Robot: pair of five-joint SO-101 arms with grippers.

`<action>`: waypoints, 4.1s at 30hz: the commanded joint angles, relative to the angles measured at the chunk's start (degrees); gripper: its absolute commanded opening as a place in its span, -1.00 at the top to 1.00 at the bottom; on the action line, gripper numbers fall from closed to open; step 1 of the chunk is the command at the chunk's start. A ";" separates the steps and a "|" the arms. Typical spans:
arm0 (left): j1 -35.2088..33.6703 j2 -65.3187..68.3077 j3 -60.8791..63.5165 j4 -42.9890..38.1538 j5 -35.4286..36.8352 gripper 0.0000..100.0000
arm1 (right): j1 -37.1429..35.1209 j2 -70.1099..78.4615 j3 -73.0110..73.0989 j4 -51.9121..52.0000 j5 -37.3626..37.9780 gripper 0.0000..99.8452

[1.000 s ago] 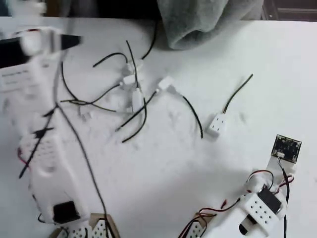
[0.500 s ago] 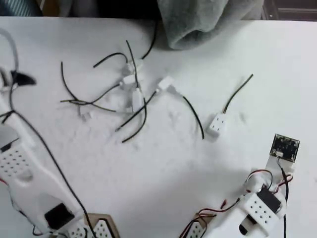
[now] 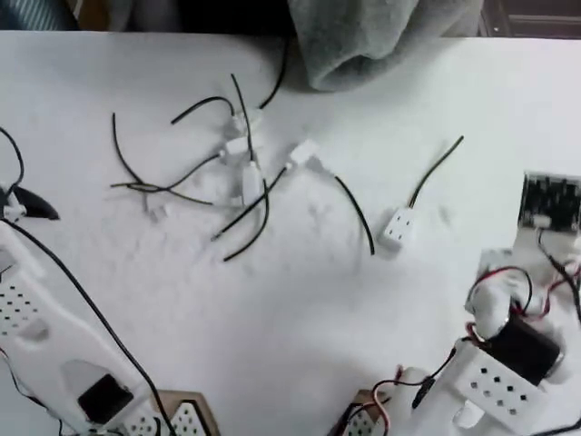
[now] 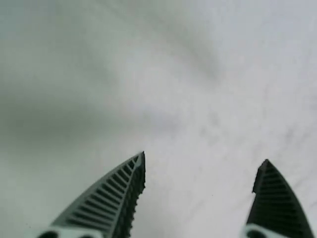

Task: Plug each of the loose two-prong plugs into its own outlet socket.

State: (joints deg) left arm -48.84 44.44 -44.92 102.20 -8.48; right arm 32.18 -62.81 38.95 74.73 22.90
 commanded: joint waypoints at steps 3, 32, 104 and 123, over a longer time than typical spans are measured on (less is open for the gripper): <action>0.22 -3.82 0.18 0.09 -6.51 0.33 | -10.07 14.46 -17.85 9.80 -7.30 0.61; 0.92 -3.74 8.18 -2.37 -11.87 0.33 | -27.74 59.56 -18.29 -14.55 -27.52 0.61; 0.92 -3.82 6.51 -3.52 -11.87 0.33 | -66.95 87.25 -41.23 2.86 -58.29 0.65; 9.71 -26.59 21.01 0.26 -4.75 0.33 | -72.66 87.25 -73.41 21.76 -31.21 0.53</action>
State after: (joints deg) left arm -43.82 32.92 -30.86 102.20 -13.93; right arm -42.37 25.19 -23.74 91.78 -11.03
